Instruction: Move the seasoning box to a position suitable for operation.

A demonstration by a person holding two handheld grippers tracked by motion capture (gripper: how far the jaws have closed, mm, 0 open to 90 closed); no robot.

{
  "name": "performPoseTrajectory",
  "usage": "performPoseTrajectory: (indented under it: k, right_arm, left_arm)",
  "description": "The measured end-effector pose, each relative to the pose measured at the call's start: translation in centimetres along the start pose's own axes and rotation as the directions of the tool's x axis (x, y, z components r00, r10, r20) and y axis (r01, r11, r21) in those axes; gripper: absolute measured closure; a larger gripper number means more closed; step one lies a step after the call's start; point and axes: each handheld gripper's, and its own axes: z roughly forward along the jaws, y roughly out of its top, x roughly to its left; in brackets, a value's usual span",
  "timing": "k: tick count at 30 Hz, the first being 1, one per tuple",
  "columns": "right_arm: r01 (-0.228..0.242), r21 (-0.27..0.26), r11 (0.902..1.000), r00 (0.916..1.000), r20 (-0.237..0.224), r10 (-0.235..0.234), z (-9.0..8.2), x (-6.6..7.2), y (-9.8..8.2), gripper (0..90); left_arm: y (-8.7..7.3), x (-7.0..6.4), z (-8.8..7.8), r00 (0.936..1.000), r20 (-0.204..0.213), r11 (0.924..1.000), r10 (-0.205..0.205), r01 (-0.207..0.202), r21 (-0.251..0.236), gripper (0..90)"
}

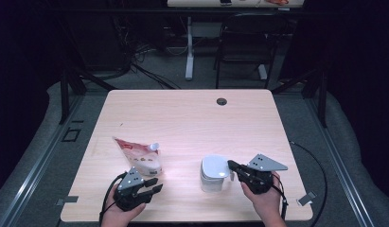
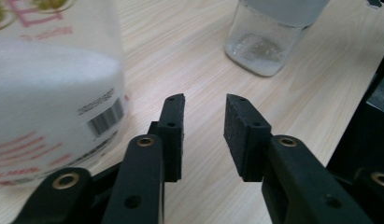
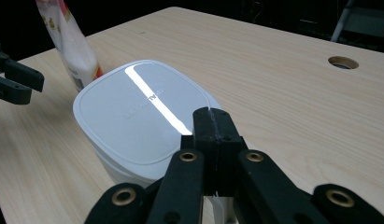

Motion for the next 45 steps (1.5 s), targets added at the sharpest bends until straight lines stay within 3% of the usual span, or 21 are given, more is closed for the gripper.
performPoseTrajectory:
  k: [14,21,29,33,45]
  right_arm:
    - [-0.006,-0.007,1.0,1.0,-0.003,0.006,0.0,0.0,-0.1,90.0]
    - [-0.011,-0.009,0.9999,0.9999,-0.008,0.011,0.0,-0.1,-0.2,90.0]
    - [-0.005,-0.009,0.9999,1.0,-0.006,0.005,0.0,-0.1,-0.2,90.0]
    - [-0.005,-0.01,0.9999,1.0,-0.002,0.005,0.0,0.0,-0.2,90.0]
    - [-0.004,-0.011,0.9999,1.0,-0.002,0.004,-0.1,0.0,-0.2,90.0]
  left_arm:
    - [3.6,-2.8,3.2,0.9959,0.078,0.9989,0.046,-0.045,-0.011,89.9]
    - [5.4,-3.7,4.5,0.9924,0.112,0.9984,0.051,-0.048,-0.028,90.0]
    - [7.1,-4.8,5.5,0.9871,0.136,0.9963,0.084,-0.081,-0.029,90.0]
    - [7.4,-5.2,6.0,0.9851,0.139,0.9949,0.1,-0.098,-0.023,90.0]
    - [8.1,-5.5,6.2,0.9846,0.149,0.9956,0.092,-0.088,-0.032,90.0]
